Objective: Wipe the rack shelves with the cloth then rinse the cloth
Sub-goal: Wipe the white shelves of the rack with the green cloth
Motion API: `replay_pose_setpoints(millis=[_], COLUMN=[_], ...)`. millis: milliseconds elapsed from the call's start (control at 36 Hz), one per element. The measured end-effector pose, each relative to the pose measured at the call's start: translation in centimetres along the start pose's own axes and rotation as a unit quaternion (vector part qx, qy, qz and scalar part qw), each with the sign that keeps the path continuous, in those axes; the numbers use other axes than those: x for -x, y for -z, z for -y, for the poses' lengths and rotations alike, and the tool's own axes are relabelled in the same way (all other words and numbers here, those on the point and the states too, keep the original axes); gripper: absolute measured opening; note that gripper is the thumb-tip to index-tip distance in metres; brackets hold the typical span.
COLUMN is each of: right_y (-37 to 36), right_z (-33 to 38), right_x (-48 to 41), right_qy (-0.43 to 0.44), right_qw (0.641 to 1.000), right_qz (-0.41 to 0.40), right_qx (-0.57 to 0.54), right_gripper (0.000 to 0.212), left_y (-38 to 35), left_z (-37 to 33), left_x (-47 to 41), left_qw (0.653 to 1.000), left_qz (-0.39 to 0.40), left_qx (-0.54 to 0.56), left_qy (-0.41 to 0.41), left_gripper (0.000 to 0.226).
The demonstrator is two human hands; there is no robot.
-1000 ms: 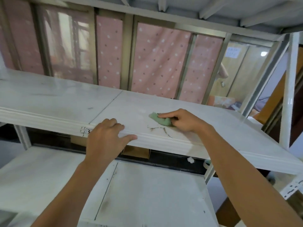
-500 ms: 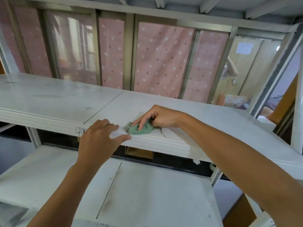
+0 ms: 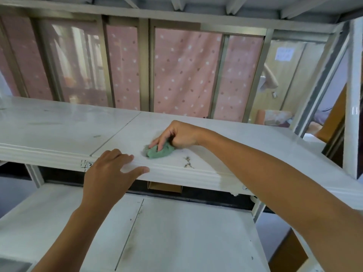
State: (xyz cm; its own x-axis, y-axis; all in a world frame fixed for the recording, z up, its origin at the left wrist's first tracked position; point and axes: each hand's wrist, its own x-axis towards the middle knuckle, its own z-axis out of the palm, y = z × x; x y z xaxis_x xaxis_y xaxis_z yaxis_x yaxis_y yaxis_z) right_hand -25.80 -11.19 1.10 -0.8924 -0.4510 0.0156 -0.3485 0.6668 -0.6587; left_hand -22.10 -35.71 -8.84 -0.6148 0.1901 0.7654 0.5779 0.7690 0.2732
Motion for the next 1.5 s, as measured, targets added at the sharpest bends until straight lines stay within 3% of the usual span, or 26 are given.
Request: replay_pose_setpoints(millis=[167,306,472,639,750,861,1000,1083,1167,1333,1500], right_y=[2.6,2.2,-1.9,-7.6,-8.5,-6.1,-2.0,0.5,2.2,3.8,-1.0], right_z=[-4.4,-4.8,-0.9,3.6,3.2,0.8,-3.4,-5.9,-7.0,-5.1,-3.0], right_x=[2.3,5.8,10.7,15.9,18.2,22.0,29.6,34.0,36.2,34.5,28.8], right_qy=[-0.081,-0.095,-0.036,0.064,0.076,-0.002,-0.173,-0.325,-0.436,-0.517,-0.377], right_qw=[0.993,0.984,0.989,0.984,0.978,0.941,0.85,0.779,0.744,0.748,0.809], right_qz=[-0.088,-0.137,-0.131,-0.017,-0.108,-0.282,-0.426,-0.459,-0.428,-0.348,-0.358], right_qx=[0.023,0.061,0.062,0.166,0.162,0.188,0.257,0.28,0.27,0.228,0.275], right_gripper=[0.066,0.061,0.053,0.062,0.06,0.056,0.052,0.05,0.05,0.033,0.031], left_y=[-0.1,0.1,0.4,1.0,1.5,2.1,1.9,1.1,-0.2,-2.7,-3.3], left_z=[0.1,-0.1,0.0,-0.1,-0.3,-1.3,-5.1,-8.7,-11.5,-16.4,-15.9], left_x=[0.0,0.0,-0.1,-0.7,-0.8,-1.3,-1.5,-1.8,-1.8,-1.6,-0.9], left_qw=[1.0,1.0,0.999,0.999,0.997,0.991,0.981,0.973,0.968,0.957,0.976], left_qz=[-0.007,0.006,0.02,0.04,0.067,0.129,0.161,0.175,0.187,0.196,0.157], left_qx=[-0.005,-0.023,-0.024,-0.003,-0.018,-0.012,0.098,0.122,0.132,0.204,0.126], left_qy=[-0.01,-0.006,-0.019,-0.021,-0.014,0.022,-0.041,-0.088,-0.104,-0.061,-0.076], left_gripper=[0.069,0.062,0.058,0.063,0.061,0.051,0.042,0.047,0.047,0.045,0.039])
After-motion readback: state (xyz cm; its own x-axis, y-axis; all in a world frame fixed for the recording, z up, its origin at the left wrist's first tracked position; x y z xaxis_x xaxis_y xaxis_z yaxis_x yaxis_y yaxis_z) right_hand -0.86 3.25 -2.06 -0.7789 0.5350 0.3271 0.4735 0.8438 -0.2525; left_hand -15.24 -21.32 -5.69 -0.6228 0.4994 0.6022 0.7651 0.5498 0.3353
